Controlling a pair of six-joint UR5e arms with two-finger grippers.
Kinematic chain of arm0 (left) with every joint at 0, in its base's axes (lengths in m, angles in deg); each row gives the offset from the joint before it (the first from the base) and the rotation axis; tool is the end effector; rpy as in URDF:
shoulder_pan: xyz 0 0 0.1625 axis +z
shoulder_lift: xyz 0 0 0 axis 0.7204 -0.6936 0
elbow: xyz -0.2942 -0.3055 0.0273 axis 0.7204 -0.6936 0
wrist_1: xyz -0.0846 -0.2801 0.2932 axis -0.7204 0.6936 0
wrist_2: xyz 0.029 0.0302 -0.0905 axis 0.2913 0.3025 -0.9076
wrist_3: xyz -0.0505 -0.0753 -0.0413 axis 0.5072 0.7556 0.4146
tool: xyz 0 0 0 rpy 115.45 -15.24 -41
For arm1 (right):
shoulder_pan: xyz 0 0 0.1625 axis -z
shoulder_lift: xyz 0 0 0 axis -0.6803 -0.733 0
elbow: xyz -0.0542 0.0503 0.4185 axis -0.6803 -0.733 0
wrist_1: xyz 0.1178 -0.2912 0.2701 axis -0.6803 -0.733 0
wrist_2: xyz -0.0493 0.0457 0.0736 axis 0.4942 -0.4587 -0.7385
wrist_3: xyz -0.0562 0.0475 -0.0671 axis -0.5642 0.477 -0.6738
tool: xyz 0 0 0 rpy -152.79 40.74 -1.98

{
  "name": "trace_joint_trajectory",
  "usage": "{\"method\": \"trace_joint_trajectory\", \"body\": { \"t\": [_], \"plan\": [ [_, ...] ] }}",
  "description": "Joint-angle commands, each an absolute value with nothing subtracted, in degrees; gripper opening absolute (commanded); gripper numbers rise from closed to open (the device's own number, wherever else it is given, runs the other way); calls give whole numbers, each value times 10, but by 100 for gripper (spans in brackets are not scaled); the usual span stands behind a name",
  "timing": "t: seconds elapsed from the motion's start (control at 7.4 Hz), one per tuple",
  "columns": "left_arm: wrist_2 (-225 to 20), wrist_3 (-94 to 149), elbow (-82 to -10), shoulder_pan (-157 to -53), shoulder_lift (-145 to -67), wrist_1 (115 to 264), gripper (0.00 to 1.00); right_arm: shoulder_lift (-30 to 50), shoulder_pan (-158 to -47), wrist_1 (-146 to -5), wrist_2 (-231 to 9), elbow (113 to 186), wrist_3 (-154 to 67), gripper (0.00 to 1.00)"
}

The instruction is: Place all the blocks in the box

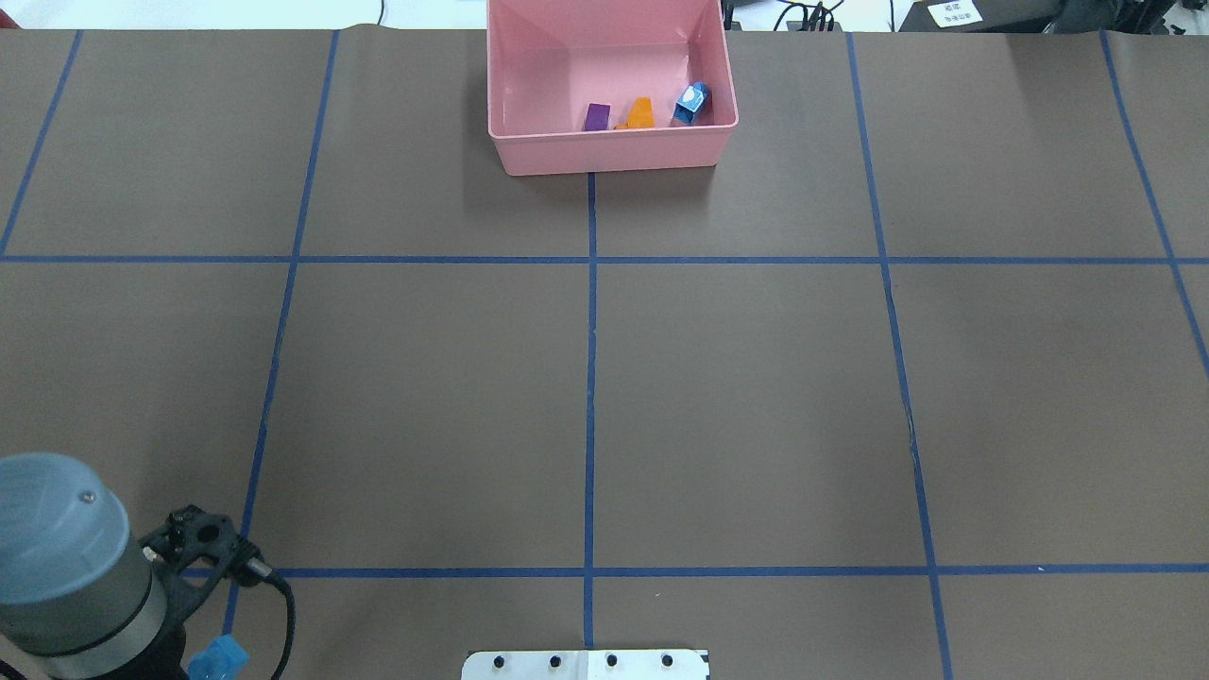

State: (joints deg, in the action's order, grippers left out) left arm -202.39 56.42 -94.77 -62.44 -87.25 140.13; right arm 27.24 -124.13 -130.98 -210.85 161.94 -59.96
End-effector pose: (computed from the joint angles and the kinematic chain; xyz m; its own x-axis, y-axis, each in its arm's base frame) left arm 0.3460 -0.1861 0.3149 0.5975 0.4655 -0.6529 -0.6082 0.7938 0.0094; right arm -0.0139 -0.6134 0.2526 0.8163 -0.2212 0.5335 0.1452 0.9727 0.1812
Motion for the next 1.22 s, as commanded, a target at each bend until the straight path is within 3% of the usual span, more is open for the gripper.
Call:
{"method": "trace_joint_trajectory", "body": {
  "t": [0.0,0.54,1.08],
  "plan": [
    [-2029,550,-939,-741,-915,1386,0,160,-1257,-1306,-2115,1693,-644,100],
    [-2098,547,-793,-939,-1101,1385,0,-41,-1287,-1247,-2113,1739,-744,100],
    [-2137,613,-677,-1037,-1278,1396,0,-324,-1293,-888,-2150,1687,-751,100]
  ]
}}
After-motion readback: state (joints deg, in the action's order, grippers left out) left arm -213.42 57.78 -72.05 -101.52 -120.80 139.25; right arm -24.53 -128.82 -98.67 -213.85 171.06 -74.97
